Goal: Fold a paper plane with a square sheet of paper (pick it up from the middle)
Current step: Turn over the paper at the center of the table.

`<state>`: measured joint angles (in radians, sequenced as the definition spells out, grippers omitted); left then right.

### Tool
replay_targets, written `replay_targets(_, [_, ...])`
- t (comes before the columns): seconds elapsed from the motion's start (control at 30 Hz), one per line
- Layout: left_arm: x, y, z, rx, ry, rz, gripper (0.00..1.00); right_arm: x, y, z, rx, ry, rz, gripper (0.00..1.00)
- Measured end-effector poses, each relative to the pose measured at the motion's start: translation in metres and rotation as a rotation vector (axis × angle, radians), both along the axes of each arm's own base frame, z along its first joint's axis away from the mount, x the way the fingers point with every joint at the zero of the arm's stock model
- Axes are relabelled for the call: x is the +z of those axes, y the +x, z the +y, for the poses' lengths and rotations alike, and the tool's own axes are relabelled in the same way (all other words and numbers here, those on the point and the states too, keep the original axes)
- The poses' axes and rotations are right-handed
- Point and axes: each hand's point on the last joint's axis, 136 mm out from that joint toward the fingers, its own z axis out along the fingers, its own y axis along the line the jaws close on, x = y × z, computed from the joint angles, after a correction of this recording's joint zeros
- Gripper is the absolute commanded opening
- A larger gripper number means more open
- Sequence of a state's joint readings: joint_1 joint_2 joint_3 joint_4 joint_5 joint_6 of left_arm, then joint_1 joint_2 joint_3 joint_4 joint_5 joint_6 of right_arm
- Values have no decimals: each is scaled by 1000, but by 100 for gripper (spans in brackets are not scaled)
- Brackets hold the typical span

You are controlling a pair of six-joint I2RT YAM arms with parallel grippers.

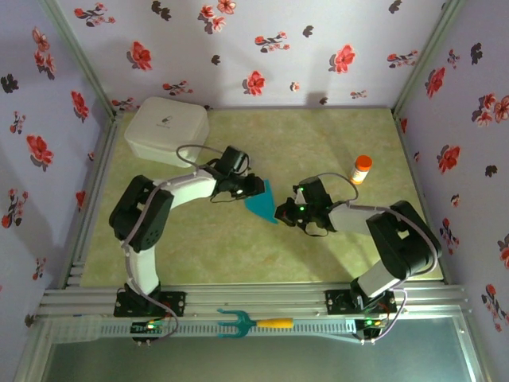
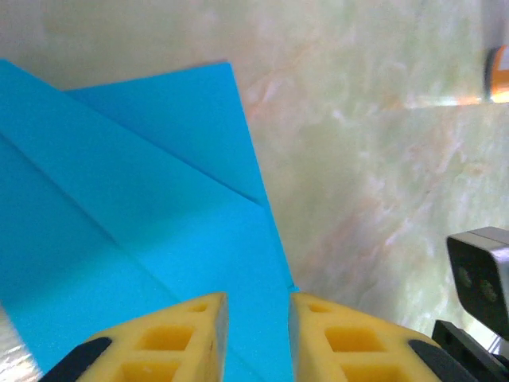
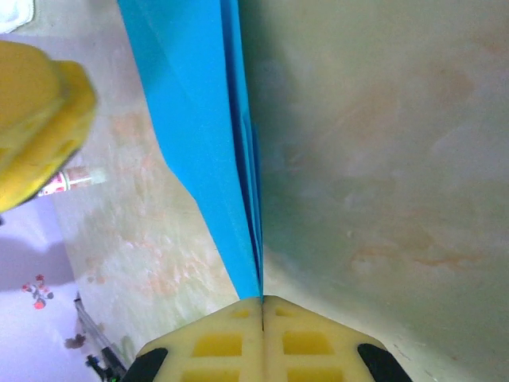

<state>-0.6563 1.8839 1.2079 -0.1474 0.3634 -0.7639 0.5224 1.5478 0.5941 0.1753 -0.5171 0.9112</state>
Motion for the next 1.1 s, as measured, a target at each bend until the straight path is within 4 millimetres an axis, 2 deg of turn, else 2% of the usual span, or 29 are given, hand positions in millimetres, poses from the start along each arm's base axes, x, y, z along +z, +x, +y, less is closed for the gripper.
replay_targets(0.2, [39,10,15,44,35,-128,29,9,1,-18,6,-114,-83,3])
replay_targets(0.33, [54,13,28,86,67,-191,29,19,6,-29,21,-205,-158,2])
replay_targets(0.67, [63,15,71,213,174,-284,35,51,12,-47,128,-514,-408,0])
replay_targets(0.9, [73,14,108,326,203,-334,37,74,16,-65,175,-971,-611,0])
replay_targets(1.0, [70,12,123,372,212,-331,38,76,19,-74,192,-1129,-650,0])
replay_targets(1.1, [67,12,132,398,222,-328,38,67,20,-80,233,-1240,-650,1])
